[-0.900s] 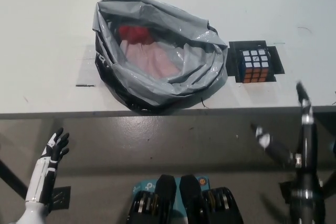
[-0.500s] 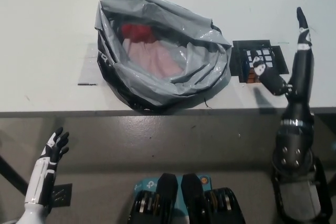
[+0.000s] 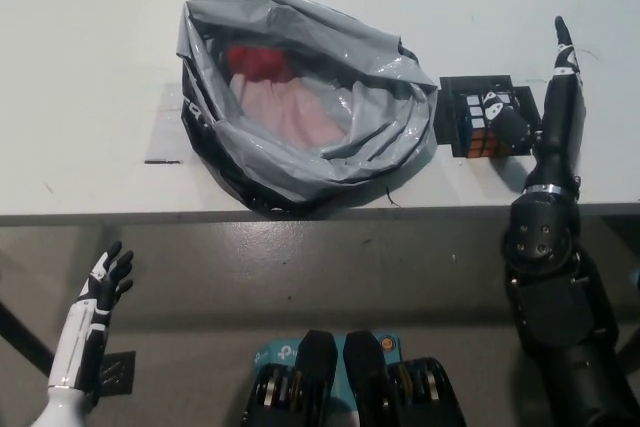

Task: Use the right hand to pick up a rubix's cube and place it into a plastic bag and lift the bag

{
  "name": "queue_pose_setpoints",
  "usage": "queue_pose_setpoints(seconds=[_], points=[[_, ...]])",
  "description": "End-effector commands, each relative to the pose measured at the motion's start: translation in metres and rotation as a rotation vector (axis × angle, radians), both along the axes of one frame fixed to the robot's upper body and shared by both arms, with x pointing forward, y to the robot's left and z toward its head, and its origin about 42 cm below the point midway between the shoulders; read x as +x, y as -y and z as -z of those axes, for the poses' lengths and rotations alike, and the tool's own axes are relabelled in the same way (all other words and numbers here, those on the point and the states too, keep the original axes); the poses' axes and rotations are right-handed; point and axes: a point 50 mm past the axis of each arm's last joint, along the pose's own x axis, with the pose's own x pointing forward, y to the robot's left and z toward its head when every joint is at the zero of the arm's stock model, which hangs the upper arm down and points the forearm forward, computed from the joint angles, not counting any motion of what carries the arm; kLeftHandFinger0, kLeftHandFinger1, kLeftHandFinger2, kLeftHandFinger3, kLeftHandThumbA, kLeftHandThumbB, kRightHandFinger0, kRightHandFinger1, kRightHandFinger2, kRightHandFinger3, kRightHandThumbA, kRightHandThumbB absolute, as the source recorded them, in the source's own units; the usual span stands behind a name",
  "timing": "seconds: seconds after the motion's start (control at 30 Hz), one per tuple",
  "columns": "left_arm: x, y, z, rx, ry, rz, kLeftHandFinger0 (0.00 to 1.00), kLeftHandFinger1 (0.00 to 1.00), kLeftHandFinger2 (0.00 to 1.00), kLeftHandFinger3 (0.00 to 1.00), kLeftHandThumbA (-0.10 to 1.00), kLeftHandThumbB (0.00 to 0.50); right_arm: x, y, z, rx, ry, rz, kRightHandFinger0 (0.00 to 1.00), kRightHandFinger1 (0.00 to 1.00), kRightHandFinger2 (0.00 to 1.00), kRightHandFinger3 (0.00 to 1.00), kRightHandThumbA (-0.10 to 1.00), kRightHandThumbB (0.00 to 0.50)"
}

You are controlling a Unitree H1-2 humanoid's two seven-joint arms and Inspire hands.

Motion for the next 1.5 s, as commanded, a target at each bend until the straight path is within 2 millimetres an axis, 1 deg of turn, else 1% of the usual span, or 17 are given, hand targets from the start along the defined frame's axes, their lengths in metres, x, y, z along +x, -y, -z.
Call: queue_pose_setpoints(seconds=[0.0, 0.03, 0.07, 0.17, 0.2, 0.23, 0.27, 0.33, 0.4, 0.6, 0.67, 0.73, 0.9, 1.13, 1.17, 1.3, 1.47], points=[[0.003, 0.0, -0.015, 0.007, 0.085, 0.021, 1.0, 1.0, 1.0, 1.0, 1.0, 0.178, 0.017, 0.003, -0.03, 0.031, 0.085, 0.041, 1.0, 1.0, 1.0, 1.0, 0.74, 0.399], [0.002, 0.0, -0.015, 0.009, 0.085, 0.023, 1.0, 1.0, 1.0, 1.0, 1.0, 0.174, 0.017, 0.003, -0.029, 0.037, 0.082, 0.039, 1.0, 1.0, 1.0, 1.0, 0.73, 0.394], [0.002, 0.0, -0.016, 0.011, 0.086, 0.025, 1.0, 1.0, 1.0, 1.0, 1.0, 0.173, 0.017, 0.003, -0.027, 0.042, 0.077, 0.036, 1.0, 1.0, 1.0, 1.0, 0.74, 0.404], [0.002, 0.0, -0.016, 0.014, 0.087, 0.025, 1.0, 1.0, 1.0, 1.0, 1.0, 0.181, 0.019, 0.003, -0.026, 0.036, 0.057, 0.03, 1.0, 1.0, 1.0, 1.0, 0.84, 0.448], [0.003, 0.001, -0.017, 0.012, 0.089, 0.027, 1.0, 1.0, 1.0, 1.0, 1.0, 0.18, 0.019, 0.003, -0.026, 0.032, 0.051, 0.021, 1.0, 1.0, 1.0, 1.0, 0.94, 0.472], [0.003, 0.001, -0.017, 0.012, 0.089, 0.027, 1.0, 1.0, 1.0, 1.0, 1.0, 0.18, 0.019, 0.002, -0.026, 0.036, 0.048, 0.012, 1.0, 1.0, 1.0, 1.0, 0.96, 0.482], [0.004, 0.001, -0.017, 0.012, 0.09, 0.026, 1.0, 1.0, 1.0, 1.0, 1.0, 0.176, 0.018, 0.001, -0.027, 0.039, 0.05, 0.004, 1.0, 1.0, 1.0, 1.0, 1.0, 0.475], [0.004, 0.001, -0.016, 0.015, 0.093, 0.025, 1.0, 1.0, 1.0, 1.0, 1.0, 0.18, 0.017, -0.001, -0.027, 0.04, 0.055, -0.014, 1.0, 1.0, 1.0, 1.0, 1.0, 0.483], [0.004, 0.001, -0.017, 0.015, 0.089, 0.025, 1.0, 1.0, 1.0, 1.0, 1.0, 0.187, 0.015, -0.002, -0.029, 0.027, 0.059, -0.037, 1.0, 1.0, 1.0, 1.0, 1.0, 0.473], [0.004, 0.001, -0.019, 0.017, 0.088, 0.029, 1.0, 1.0, 1.0, 1.0, 1.0, 0.172, 0.011, -0.005, -0.039, 0.027, 0.079, -0.066, 1.0, 1.0, 1.0, 1.0, 1.0, 0.468], [0.005, 0.001, -0.018, 0.017, 0.088, 0.029, 1.0, 1.0, 1.0, 1.0, 1.0, 0.174, 0.012, -0.005, -0.041, 0.022, 0.087, -0.071, 1.0, 1.0, 1.0, 1.0, 1.0, 0.455], [0.005, 0.001, -0.018, 0.02, 0.088, 0.029, 1.0, 1.0, 1.0, 1.0, 1.0, 0.174, 0.012, -0.005, -0.041, 0.02, 0.089, -0.075, 1.0, 1.0, 1.0, 1.0, 1.0, 0.457], [0.004, 0.001, -0.018, 0.022, 0.083, 0.027, 1.0, 1.0, 1.0, 1.0, 1.0, 0.186, 0.013, -0.007, -0.034, 0.016, 0.06, -0.08, 1.0, 1.0, 1.0, 1.0, 1.0, 0.451], [0.005, 0.001, -0.018, 0.017, 0.09, 0.024, 1.0, 1.0, 1.0, 1.0, 1.0, 0.176, 0.022, -0.002, -0.017, 0.044, -0.026, -0.066, 1.0, 1.0, 1.0, 1.0, 1.0, 0.457], [0.005, 0.001, -0.018, 0.015, 0.09, 0.025, 1.0, 1.0, 1.0, 1.0, 1.0, 0.183, 0.024, -0.001, -0.013, 0.039, -0.041, -0.061, 1.0, 1.0, 1.0, 1.0, 1.0, 0.449], [0.005, 0.001, -0.019, 0.015, 0.088, 0.021, 1.0, 1.0, 1.0, 1.0, 1.0, 0.178, 0.028, 0.001, -0.003, 0.016, -0.079, -0.043, 1.0, 1.0, 1.0, 1.0, 1.0, 0.455], [0.006, 0.001, -0.02, 0.014, 0.089, 0.026, 1.0, 1.0, 1.0, 1.0, 1.0, 0.184, 0.032, 0.001, 0.004, 0.005, -0.107, -0.032, 1.0, 1.0, 1.0, 1.0, 1.0, 0.437]])
